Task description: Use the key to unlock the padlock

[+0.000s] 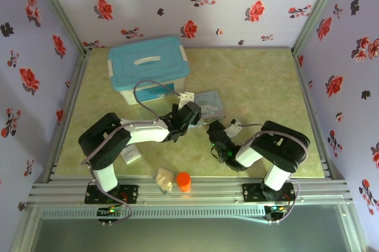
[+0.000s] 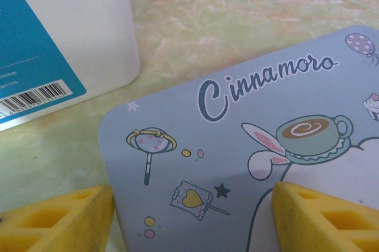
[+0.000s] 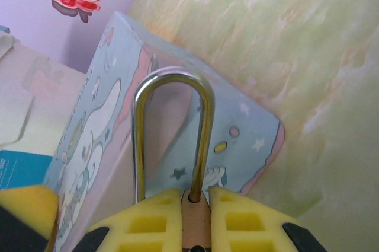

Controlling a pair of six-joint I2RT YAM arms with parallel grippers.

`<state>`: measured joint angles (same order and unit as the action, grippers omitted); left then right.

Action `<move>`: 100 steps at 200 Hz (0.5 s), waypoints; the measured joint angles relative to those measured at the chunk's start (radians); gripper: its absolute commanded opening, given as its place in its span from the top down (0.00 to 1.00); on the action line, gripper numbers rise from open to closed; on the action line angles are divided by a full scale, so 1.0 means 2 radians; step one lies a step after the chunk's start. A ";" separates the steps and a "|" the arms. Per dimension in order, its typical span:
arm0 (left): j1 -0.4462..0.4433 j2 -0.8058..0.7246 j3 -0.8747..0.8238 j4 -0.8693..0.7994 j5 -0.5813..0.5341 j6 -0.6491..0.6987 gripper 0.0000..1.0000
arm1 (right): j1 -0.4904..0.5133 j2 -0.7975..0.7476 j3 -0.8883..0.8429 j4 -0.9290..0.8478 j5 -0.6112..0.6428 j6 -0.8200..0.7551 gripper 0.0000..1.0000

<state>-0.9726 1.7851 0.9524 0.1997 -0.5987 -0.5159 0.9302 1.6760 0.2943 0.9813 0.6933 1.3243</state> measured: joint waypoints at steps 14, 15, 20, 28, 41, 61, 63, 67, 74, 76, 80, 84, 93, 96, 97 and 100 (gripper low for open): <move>0.000 0.000 0.002 -0.001 0.000 0.000 0.25 | -0.012 -0.014 -0.001 -0.014 -0.026 -0.011 1.00; 0.000 0.000 0.002 -0.001 0.000 0.000 0.25 | -0.013 -0.015 -0.001 -0.017 -0.030 -0.012 1.00; 0.001 0.001 0.003 -0.003 0.000 0.000 0.25 | -0.017 -0.022 -0.001 -0.029 -0.041 -0.017 1.00; 0.002 0.001 0.006 -0.007 0.000 0.000 0.24 | -0.021 -0.037 -0.002 -0.053 -0.058 -0.022 1.00; 0.007 0.001 0.013 -0.019 0.005 0.001 0.23 | -0.028 -0.074 -0.001 -0.114 -0.095 -0.035 1.00; 0.018 0.001 0.021 -0.029 0.025 0.003 0.23 | -0.042 -0.133 0.003 -0.203 -0.158 -0.067 1.00; 0.019 0.002 0.021 -0.029 0.028 0.003 0.23 | -0.044 -0.138 0.003 -0.210 -0.165 -0.071 1.00; 0.023 0.002 0.023 -0.030 0.033 0.004 0.23 | -0.050 -0.145 0.004 -0.222 -0.182 -0.078 1.00; 0.027 0.003 0.027 -0.032 0.039 0.007 0.23 | -0.063 -0.150 0.006 -0.239 -0.216 -0.090 1.00; 0.029 0.003 0.028 -0.033 0.041 0.008 0.22 | -0.065 -0.151 0.006 -0.241 -0.223 -0.092 1.00; 0.031 0.004 0.030 -0.035 0.044 0.010 0.22 | -0.075 -0.150 0.006 -0.248 -0.243 -0.100 1.00; 0.033 0.005 0.034 -0.037 0.047 0.013 0.22 | -0.085 -0.147 0.006 -0.254 -0.264 -0.107 1.00; 0.037 0.007 0.040 -0.045 0.051 0.018 0.21 | -0.106 -0.139 0.007 -0.261 -0.305 -0.121 1.00; 0.038 0.007 0.043 -0.047 0.053 0.019 0.21 | -0.113 -0.139 0.010 -0.263 -0.320 -0.125 1.00; 0.038 0.007 0.043 -0.048 0.053 0.020 0.21 | -0.116 -0.139 0.012 -0.266 -0.326 -0.129 1.00; 0.039 0.007 0.045 -0.051 0.055 0.022 0.21 | -0.122 -0.139 0.015 -0.271 -0.339 -0.134 1.00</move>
<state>-0.8936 1.8000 1.0424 0.0986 -0.4896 -0.4721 0.6865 1.3975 0.3244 0.4389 0.0158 1.0557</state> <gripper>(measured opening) 0.783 0.116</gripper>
